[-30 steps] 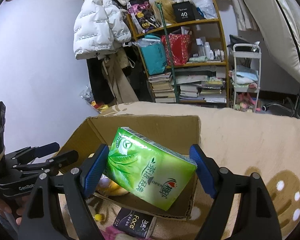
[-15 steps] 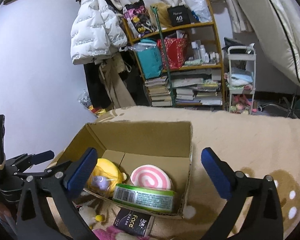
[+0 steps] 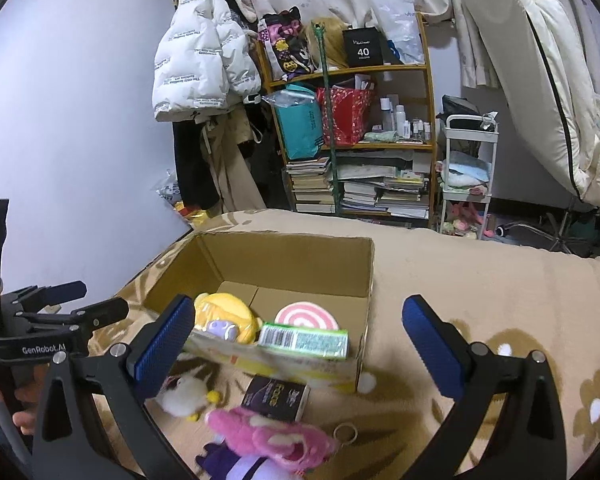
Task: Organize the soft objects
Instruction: 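Lower both tools toward the plushes on the rug beside the box, then grasp the white chick plush with the left tool while the right tool grasps the purple doll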
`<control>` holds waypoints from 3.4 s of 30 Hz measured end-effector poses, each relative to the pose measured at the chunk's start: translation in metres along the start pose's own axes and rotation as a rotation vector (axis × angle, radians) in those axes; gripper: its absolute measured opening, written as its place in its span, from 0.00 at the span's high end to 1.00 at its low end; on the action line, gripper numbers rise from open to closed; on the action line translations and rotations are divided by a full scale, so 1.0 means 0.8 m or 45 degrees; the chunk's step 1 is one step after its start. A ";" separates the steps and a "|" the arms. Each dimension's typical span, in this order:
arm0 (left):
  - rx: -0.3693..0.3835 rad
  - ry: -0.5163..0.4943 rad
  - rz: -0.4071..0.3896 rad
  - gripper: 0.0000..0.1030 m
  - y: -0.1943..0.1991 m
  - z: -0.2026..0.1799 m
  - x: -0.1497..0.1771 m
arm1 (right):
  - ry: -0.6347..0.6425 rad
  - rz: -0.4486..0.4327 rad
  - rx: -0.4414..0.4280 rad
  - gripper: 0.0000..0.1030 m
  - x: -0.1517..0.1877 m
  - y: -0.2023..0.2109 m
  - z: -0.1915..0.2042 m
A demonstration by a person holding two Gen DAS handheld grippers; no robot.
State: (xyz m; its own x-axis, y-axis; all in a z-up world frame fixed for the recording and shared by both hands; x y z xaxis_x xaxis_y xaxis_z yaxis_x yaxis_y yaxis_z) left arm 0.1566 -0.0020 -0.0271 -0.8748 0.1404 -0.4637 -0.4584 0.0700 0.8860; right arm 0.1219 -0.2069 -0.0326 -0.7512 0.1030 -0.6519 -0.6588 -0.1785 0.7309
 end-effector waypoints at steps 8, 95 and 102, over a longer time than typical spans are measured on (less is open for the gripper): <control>-0.087 -0.086 -0.003 0.10 0.038 -0.006 0.026 | -0.004 0.047 -0.009 0.00 0.022 0.042 0.014; -0.093 -0.278 0.523 0.35 -0.208 -0.041 0.066 | -0.079 0.937 -0.054 0.00 0.166 -0.162 0.033; -0.078 -0.267 0.508 0.55 -0.204 -0.043 0.065 | -0.057 0.932 -0.072 0.05 0.166 -0.167 0.046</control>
State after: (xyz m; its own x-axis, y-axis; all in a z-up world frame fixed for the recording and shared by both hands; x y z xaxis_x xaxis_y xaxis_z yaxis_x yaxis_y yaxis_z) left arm 0.1805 -0.0402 -0.1964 -0.9372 0.3419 -0.0697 -0.1057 -0.0879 0.9905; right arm 0.1082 -0.1337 -0.2093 -0.9997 -0.0220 0.0085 0.0141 -0.2669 0.9636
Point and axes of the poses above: each gripper's, at about its wrist camera, not at the fingertips, and y roughly against the way its jaws point, z to its left, x to its underside, the point moved 2 cm from there along -y, roughly the way its jaws point, and after that the axes turned 15 degrees about z, right-handed, at the moved point
